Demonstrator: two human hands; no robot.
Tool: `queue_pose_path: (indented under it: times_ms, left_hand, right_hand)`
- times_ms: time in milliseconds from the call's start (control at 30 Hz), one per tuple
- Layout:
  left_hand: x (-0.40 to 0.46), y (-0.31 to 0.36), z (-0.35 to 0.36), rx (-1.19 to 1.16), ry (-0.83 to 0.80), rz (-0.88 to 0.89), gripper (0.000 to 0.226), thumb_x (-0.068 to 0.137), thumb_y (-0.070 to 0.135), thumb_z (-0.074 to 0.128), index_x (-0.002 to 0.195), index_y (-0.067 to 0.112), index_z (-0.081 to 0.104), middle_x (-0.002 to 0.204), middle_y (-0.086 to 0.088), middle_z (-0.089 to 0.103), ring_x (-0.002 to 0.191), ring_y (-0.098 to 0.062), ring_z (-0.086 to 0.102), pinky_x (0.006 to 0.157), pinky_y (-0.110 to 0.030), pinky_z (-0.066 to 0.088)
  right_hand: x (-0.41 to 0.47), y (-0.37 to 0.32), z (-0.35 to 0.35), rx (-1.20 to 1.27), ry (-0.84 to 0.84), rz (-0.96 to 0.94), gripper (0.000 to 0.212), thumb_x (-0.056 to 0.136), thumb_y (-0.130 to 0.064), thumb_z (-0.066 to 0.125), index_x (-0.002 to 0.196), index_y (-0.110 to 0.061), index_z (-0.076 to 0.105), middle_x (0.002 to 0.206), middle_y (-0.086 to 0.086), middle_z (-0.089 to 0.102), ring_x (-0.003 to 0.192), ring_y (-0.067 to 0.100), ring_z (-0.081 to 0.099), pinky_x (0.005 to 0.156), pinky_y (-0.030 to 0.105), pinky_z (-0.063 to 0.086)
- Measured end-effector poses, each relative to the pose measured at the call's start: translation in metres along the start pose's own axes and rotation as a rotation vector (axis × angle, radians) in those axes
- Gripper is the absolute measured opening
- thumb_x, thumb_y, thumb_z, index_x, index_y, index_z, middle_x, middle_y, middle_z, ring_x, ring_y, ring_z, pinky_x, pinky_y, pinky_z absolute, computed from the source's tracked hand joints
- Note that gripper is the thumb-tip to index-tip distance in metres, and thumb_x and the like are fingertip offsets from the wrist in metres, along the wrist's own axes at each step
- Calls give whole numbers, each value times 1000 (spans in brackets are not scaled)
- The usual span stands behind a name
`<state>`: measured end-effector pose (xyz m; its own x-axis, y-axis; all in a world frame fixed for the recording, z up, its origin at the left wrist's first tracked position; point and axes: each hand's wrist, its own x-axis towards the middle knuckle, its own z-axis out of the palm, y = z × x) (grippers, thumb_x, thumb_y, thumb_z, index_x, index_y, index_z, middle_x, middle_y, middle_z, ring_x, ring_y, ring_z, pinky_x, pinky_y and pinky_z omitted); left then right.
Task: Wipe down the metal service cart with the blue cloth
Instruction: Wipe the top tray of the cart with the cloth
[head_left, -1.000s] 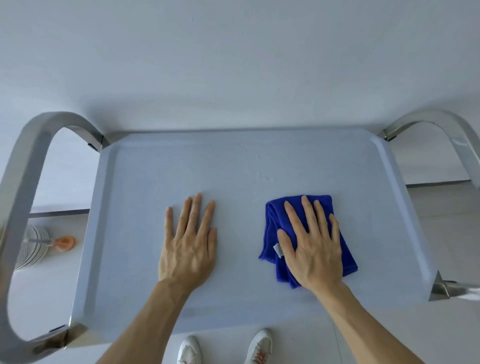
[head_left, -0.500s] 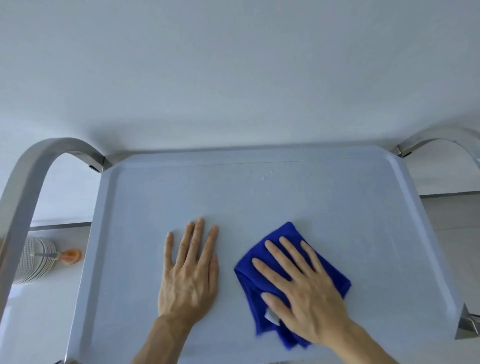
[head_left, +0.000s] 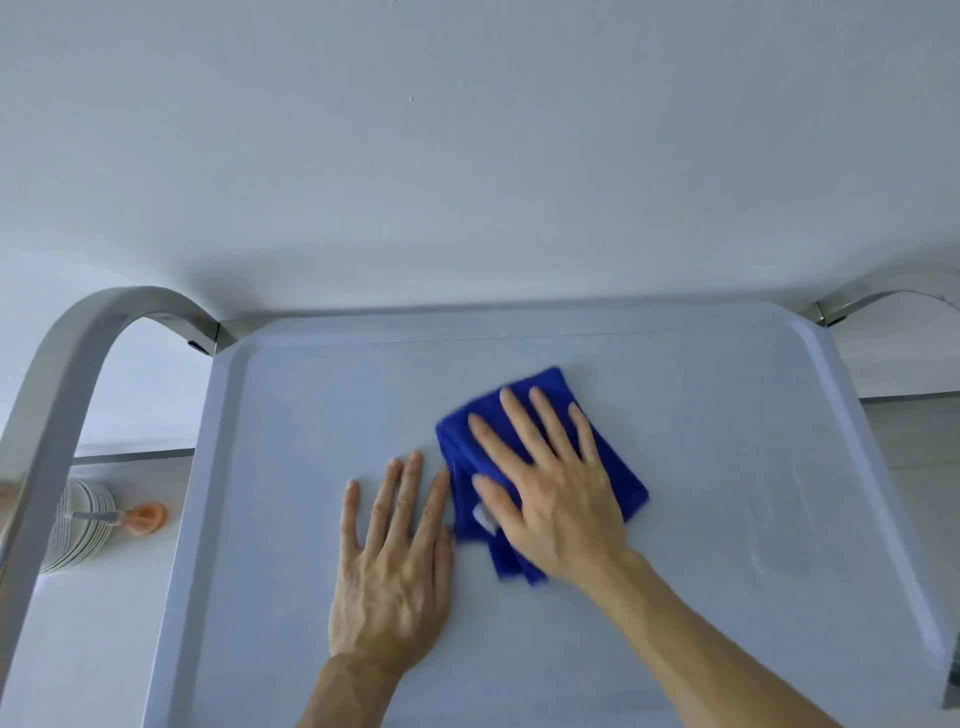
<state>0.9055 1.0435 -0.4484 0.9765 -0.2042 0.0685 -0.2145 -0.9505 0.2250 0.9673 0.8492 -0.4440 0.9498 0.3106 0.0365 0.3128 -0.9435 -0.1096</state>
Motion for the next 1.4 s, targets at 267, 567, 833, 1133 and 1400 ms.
queue_pose_path:
  times_ms: [267,567,833,1133,1400]
  left_hand:
    - [2,0,2,-37,23,-15,52,100,26,35,152,15,38,161,-12,29,149,-28,27,116,-62,23]
    - [0,-1,3,-20,64,-5,50,98,24,37,145,11,48,158,-13,35,146,-29,33,113,-63,29]
    - [2,-1,3,-31,45,-15,53,98,25,39,150,14,40,161,-11,29,149,-27,27,114,-62,26]
    - [2,-2,4,-14,69,-16,51,98,26,37,147,14,46,158,-12,35,147,-27,31,114,-62,28]
    - [3,0,5,-4,92,-13,51,99,26,35,148,15,44,159,-10,33,148,-26,30,115,-61,26]
  right_hand:
    - [-16,77,-17,-55,-61,41,55,102,-53,29,154,-37,29,165,-1,23,152,24,21,121,51,21]
    - [46,-9,0,0,27,84,58,100,-59,35,153,-36,34,164,5,26,152,31,20,119,58,19]
    - [13,66,-12,-12,3,99,53,102,-53,33,153,-37,34,163,0,27,152,24,23,119,52,25]
    - [104,5,-3,-27,62,351,67,96,-62,34,153,-27,36,162,12,28,150,39,21,119,62,14]
    - [34,83,-12,-31,34,31,56,100,-59,34,152,-39,36,162,-2,30,151,24,24,120,51,22]
